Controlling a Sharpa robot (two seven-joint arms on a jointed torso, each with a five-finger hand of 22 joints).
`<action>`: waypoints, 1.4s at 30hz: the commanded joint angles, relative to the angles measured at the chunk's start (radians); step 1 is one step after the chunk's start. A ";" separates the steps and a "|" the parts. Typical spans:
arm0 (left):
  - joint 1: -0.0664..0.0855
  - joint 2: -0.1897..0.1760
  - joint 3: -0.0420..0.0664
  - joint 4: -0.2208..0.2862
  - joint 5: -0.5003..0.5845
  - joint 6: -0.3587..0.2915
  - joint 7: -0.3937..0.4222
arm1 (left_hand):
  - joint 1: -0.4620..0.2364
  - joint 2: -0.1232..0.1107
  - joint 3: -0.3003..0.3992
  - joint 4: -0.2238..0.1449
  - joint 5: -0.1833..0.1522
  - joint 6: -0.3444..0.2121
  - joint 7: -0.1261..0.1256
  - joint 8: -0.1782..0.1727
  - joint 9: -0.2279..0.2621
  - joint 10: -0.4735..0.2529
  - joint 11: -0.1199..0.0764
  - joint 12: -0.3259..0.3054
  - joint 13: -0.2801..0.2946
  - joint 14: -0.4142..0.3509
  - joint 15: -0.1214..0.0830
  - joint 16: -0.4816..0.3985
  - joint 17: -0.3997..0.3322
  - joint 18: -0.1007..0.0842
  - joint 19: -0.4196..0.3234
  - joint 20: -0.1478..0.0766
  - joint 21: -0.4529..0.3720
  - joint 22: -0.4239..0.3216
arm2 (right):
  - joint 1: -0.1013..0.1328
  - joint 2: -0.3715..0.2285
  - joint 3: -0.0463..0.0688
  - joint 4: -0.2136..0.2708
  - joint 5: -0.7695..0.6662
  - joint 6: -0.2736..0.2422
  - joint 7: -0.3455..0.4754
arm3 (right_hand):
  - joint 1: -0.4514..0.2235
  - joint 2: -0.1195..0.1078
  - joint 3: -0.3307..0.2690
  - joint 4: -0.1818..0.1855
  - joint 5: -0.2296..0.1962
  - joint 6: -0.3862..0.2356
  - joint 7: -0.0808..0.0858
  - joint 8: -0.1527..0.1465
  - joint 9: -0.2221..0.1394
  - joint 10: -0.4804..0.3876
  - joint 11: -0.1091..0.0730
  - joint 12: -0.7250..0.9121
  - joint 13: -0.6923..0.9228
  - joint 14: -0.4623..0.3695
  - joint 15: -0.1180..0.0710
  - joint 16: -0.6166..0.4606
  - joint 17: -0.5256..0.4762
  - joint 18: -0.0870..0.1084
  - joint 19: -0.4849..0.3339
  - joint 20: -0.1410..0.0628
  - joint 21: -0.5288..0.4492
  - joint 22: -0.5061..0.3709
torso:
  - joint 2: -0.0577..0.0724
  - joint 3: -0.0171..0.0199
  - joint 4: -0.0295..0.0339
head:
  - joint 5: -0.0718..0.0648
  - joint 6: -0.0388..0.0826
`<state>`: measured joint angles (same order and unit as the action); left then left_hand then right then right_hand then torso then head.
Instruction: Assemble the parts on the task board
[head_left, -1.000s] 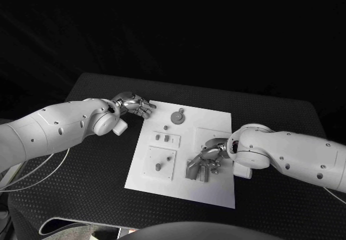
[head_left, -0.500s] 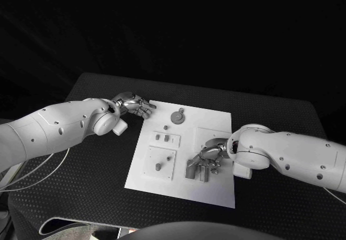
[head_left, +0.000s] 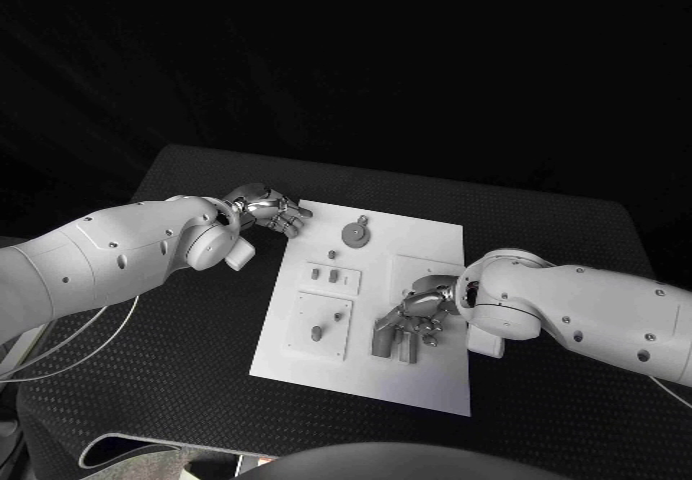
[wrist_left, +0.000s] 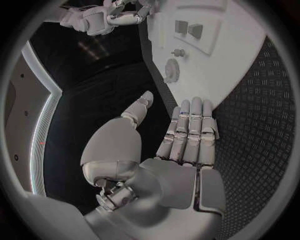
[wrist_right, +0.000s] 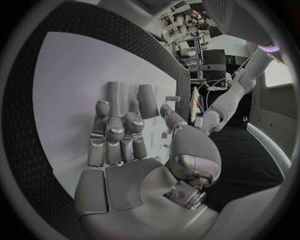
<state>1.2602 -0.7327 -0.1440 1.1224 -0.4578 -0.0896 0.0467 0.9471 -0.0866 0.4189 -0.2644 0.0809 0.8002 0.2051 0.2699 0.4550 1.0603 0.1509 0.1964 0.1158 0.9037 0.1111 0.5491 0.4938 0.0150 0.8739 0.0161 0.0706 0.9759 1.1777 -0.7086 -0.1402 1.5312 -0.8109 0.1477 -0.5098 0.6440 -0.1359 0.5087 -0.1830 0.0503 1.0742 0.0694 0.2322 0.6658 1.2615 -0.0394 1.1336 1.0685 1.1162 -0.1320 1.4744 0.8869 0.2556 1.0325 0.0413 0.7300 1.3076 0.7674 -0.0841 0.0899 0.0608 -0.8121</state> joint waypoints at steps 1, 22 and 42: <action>0.000 0.001 0.000 0.001 -0.005 0.013 0.002 | -0.004 -0.007 -0.001 -0.005 -0.006 -0.004 0.002 -0.001 -0.001 -0.009 0.000 -0.002 0.000 -0.007 0.003 -0.006 0.001 0.005 -0.008 -0.002 -0.001 -0.002 | -0.001 -0.011 -0.001 0.008 -0.058 -0.058 0.027 | 0.002 0.008 0.007 0.001 0.003 0.004 0.000 0.001 0.002 -0.002 -0.002 0.002 0.001 0.002 -0.008 0.002 0.000 0.006 0.002 -0.006 0.001 0.020 | 0.000 -0.0008 -0.0002 | 0.002 0.002; 0.000 0.001 0.000 0.001 -0.007 0.016 -0.002 | -0.005 -0.006 -0.001 -0.004 -0.006 -0.004 0.002 -0.001 -0.001 -0.009 0.000 -0.001 0.000 -0.007 0.003 -0.007 0.002 0.005 -0.008 -0.002 0.000 -0.002 | -0.001 -0.007 -0.001 0.017 -0.113 -0.080 0.052 | 0.011 0.080 -0.006 -0.055 0.003 0.010 -0.003 0.005 0.011 0.010 -0.006 0.009 0.004 0.013 -0.012 0.006 -0.003 0.006 0.007 -0.009 0.010 0.020 | 0.001 0.0002 -0.0006 | -0.001 0.004; 0.000 0.001 0.000 -0.001 -0.008 0.021 -0.007 | -0.006 -0.004 0.000 -0.003 -0.006 -0.004 0.002 0.000 -0.001 -0.009 -0.001 -0.001 0.000 -0.007 0.003 -0.008 0.003 0.005 -0.008 -0.002 0.000 -0.002 | -0.002 -0.018 -0.001 0.031 -0.169 -0.152 0.118 | 0.059 0.032 0.048 -0.051 0.003 0.014 -0.002 0.001 0.013 0.015 -0.003 0.003 -0.007 0.014 -0.009 0.004 -0.008 0.006 0.011 -0.001 0.011 0.016 | 0.000 -0.0003 0.0002 | -0.003 0.005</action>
<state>1.2602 -0.7330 -0.1441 1.1205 -0.4628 -0.0836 0.0369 0.9471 -0.0866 0.4190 -0.2643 0.0810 0.8002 0.2052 0.2699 0.4550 1.0603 0.1509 0.1964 0.1158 0.9037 0.1111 0.5451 0.4960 0.0149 0.8739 0.0161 0.0706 0.9759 1.1768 -0.7248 -0.1404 1.5586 -0.9303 0.0438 -0.4294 0.7086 -0.1010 0.5595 -0.2366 0.0570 1.0839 0.0683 0.2323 0.6803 1.2725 -0.0430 1.1376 1.0622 1.1314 -0.1361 1.4745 0.8803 0.2556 1.0364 0.0375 0.7396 1.3076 0.7674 -0.0842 0.0895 0.0589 -0.8073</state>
